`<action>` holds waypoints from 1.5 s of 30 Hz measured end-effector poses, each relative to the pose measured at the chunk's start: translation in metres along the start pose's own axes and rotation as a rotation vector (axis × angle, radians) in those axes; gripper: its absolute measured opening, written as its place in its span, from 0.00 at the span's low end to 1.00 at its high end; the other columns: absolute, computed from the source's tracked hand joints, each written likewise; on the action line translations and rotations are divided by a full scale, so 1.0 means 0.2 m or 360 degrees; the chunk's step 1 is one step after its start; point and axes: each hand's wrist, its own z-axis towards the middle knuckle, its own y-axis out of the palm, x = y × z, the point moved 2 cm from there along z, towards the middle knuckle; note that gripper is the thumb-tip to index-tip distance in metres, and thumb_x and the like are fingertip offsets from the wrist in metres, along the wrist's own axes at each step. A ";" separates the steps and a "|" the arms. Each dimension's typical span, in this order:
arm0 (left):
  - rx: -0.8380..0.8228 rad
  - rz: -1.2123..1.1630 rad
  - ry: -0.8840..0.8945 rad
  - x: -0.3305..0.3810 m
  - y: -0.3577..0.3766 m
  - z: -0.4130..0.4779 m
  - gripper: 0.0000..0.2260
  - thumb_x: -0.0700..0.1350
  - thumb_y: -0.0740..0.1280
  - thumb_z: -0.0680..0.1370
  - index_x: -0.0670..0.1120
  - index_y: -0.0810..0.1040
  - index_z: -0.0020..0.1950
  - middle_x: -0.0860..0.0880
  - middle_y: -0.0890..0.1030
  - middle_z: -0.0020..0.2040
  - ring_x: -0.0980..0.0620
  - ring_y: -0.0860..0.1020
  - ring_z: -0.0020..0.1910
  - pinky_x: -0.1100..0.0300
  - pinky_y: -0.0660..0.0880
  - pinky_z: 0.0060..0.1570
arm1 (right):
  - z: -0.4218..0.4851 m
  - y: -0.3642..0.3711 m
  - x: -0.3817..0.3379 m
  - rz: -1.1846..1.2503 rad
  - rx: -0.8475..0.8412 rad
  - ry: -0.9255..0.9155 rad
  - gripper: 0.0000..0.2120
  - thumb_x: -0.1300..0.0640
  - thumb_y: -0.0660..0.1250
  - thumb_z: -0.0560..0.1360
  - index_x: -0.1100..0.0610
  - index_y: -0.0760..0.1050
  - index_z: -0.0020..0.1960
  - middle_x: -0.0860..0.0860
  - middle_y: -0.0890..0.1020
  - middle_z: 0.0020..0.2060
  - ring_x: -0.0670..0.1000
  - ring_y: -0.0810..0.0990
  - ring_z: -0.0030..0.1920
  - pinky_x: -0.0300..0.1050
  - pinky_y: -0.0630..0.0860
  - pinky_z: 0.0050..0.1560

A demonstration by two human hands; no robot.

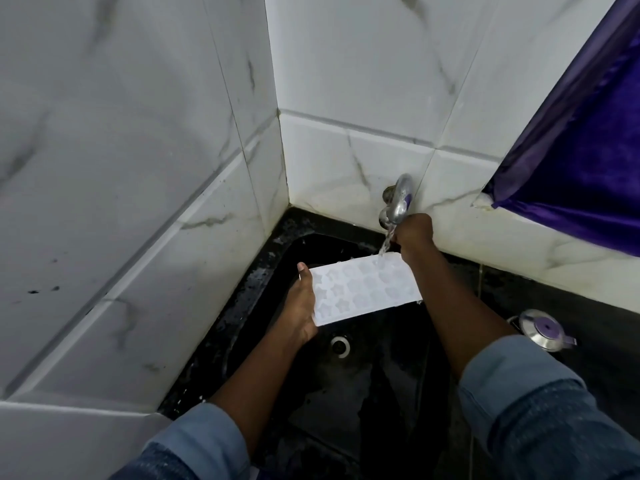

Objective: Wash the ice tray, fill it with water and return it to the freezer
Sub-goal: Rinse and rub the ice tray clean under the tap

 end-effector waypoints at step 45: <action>-0.0057 -0.0325 -0.0090 -0.05 -0.09 0.06 0.47 0.78 0.45 0.76 0.43 0.79 0.71 0.39 0.85 0.64 0.38 0.84 0.62 0.40 0.79 0.65 | -0.41 0.00 0.57 -0.1847 -0.0705 -0.1231 0.41 0.35 0.37 0.81 0.62 0.45 0.85 0.60 0.47 0.84 0.57 0.44 0.84 0.53 0.42 0.83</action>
